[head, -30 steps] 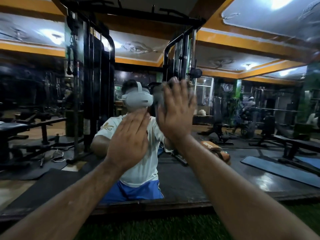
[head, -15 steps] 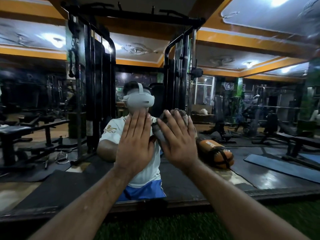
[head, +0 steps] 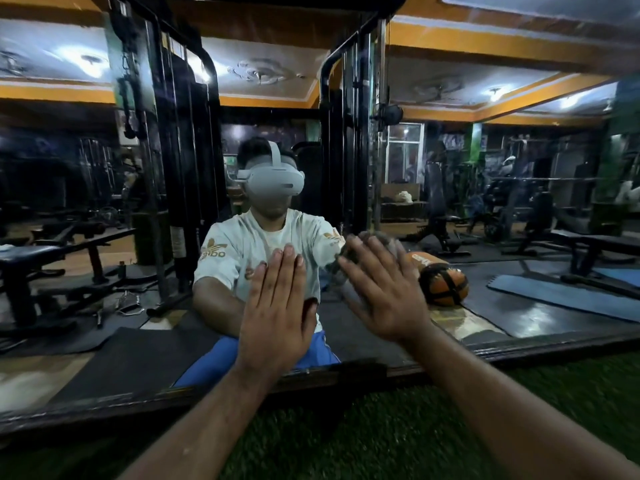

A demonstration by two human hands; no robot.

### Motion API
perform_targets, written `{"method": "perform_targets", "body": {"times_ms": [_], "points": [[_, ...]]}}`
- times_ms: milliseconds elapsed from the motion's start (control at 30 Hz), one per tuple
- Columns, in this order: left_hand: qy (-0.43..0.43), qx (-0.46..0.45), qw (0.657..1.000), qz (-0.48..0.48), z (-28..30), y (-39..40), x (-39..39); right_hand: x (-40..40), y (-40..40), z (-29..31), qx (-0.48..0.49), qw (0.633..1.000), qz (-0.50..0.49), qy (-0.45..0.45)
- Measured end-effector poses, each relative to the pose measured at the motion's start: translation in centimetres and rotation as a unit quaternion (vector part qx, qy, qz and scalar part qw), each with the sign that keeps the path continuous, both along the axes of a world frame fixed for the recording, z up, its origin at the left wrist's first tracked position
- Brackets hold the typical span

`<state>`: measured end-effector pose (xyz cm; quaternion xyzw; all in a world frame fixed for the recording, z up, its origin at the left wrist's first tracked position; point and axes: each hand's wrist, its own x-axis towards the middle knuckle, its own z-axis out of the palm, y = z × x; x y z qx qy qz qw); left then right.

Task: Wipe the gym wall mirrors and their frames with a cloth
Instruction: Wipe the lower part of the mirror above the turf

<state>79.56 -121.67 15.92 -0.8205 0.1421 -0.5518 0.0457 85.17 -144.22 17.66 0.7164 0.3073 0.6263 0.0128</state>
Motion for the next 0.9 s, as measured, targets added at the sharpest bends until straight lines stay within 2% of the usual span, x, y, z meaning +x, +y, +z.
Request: {"method": "perform_targets", "body": {"times_ms": [67,167,200,233,333,400,467,533,567,700,767,900], "points": [[0.003,0.006,1.0,-0.001,-0.1,0.1,0.2,0.5,-0.4,0.2,0.091,0.996,-0.01,0.013],[0.007,0.006,1.0,0.002,-0.2,0.1,0.2,-0.2,3.1,-1.7,0.308,0.95,-0.002,0.041],[0.008,0.002,1.0,0.004,-0.3,0.0,0.2,-0.5,4.2,-2.9,0.324,0.945,0.0,0.053],[0.008,-0.002,1.0,0.006,-0.3,-0.1,0.2,-0.9,4.8,-4.4,0.297,0.952,-0.003,0.067],[0.006,-0.01,1.0,0.007,-0.2,-0.5,-0.1,-1.4,2.2,-7.8,0.104,0.992,-0.006,0.075],[0.01,-0.02,1.0,0.005,-0.5,-0.7,-0.6,-0.9,-0.2,-7.6,0.056,0.995,-0.019,0.074],[0.022,-0.021,0.999,0.011,-1.6,-0.6,-1.1,-0.5,-0.2,-6.3,0.148,0.984,-0.032,0.091],[0.043,-0.008,0.999,0.025,-3.3,-0.1,-1.6,-0.8,2.1,-6.2,0.279,0.953,-0.035,0.111],[0.051,0.001,0.998,0.027,-4.1,0.3,-1.7,-1.2,3.6,-7.0,0.306,0.944,-0.028,0.12],[0.072,0.014,0.997,0.015,-4.9,1.4,-1.8,-2.4,5.5,-11.8,0.194,0.97,-0.03,0.144],[0.086,0.017,0.996,0.013,-4.8,1.2,-2.1,-2.7,4.5,-12.0,0.162,0.974,-0.04,0.154],[0.073,0.0,0.997,0.007,-3.9,2.1,-3.2,-2.7,5.3,-8.2,0.212,0.968,-0.036,0.132]]}}
